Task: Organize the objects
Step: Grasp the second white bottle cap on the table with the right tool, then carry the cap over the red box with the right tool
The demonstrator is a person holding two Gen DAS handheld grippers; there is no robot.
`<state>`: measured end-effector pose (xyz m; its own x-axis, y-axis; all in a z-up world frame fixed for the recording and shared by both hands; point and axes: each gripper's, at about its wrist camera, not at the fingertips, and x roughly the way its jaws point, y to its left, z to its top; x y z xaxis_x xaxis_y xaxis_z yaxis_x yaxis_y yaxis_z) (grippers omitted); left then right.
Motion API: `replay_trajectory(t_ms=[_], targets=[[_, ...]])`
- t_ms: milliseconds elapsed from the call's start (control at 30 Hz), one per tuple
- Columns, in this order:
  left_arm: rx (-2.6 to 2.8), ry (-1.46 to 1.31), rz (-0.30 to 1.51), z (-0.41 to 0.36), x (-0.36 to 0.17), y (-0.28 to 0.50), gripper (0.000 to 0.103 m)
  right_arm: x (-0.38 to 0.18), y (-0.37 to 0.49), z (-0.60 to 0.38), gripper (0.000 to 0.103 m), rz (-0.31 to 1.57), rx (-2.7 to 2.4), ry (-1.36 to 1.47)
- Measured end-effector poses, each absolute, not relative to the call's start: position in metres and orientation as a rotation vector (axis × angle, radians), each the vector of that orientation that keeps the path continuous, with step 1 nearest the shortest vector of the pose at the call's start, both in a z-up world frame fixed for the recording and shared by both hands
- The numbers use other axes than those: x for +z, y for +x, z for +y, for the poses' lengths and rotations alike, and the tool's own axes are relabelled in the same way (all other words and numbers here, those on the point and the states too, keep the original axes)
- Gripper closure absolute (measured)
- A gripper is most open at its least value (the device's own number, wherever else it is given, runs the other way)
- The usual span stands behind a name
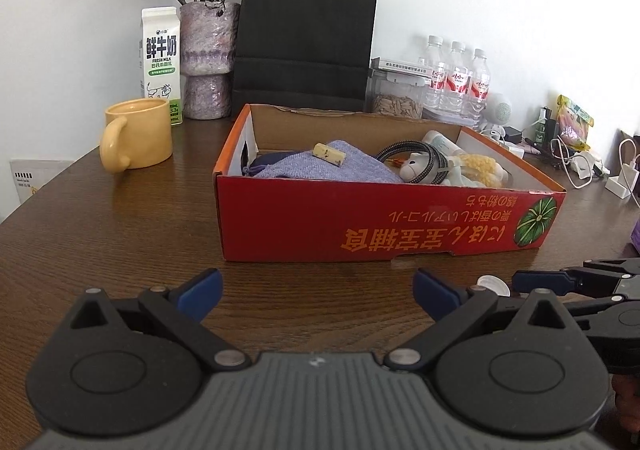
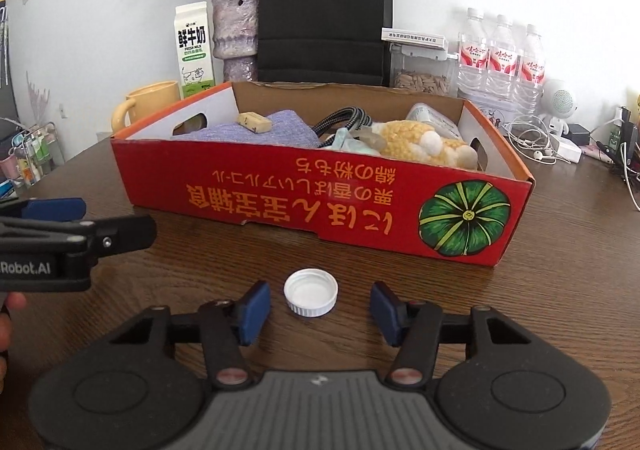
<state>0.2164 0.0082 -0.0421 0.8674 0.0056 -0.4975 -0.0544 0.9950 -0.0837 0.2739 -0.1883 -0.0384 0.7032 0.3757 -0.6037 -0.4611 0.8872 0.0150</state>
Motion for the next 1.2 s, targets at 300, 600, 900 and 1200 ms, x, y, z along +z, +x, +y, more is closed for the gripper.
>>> replay_trajectory(t_ms=[300, 600, 900, 1200], targets=[[0.028, -0.097, 0.519, 0.008, -0.043, 0.216, 0.000, -0.035, 0.270, -0.188, 0.076, 0.616, 0.497, -0.120], [0.034, -0.101, 0.501, 0.007, -0.039, 0.214, 0.000, -0.024, 0.256, -0.195, 0.076, 0.488, 0.473, -0.094], [0.024, -0.116, 0.456, 0.009, -0.012, 0.223, 0.000, 0.007, 0.262, -0.194, 0.076, 0.374, 0.475, -0.091], [0.034, -0.110, 0.374, 0.009, 0.020, 0.249, 0.000, 0.035, 0.294, -0.185, 0.076, 0.293, 0.461, -0.094]])
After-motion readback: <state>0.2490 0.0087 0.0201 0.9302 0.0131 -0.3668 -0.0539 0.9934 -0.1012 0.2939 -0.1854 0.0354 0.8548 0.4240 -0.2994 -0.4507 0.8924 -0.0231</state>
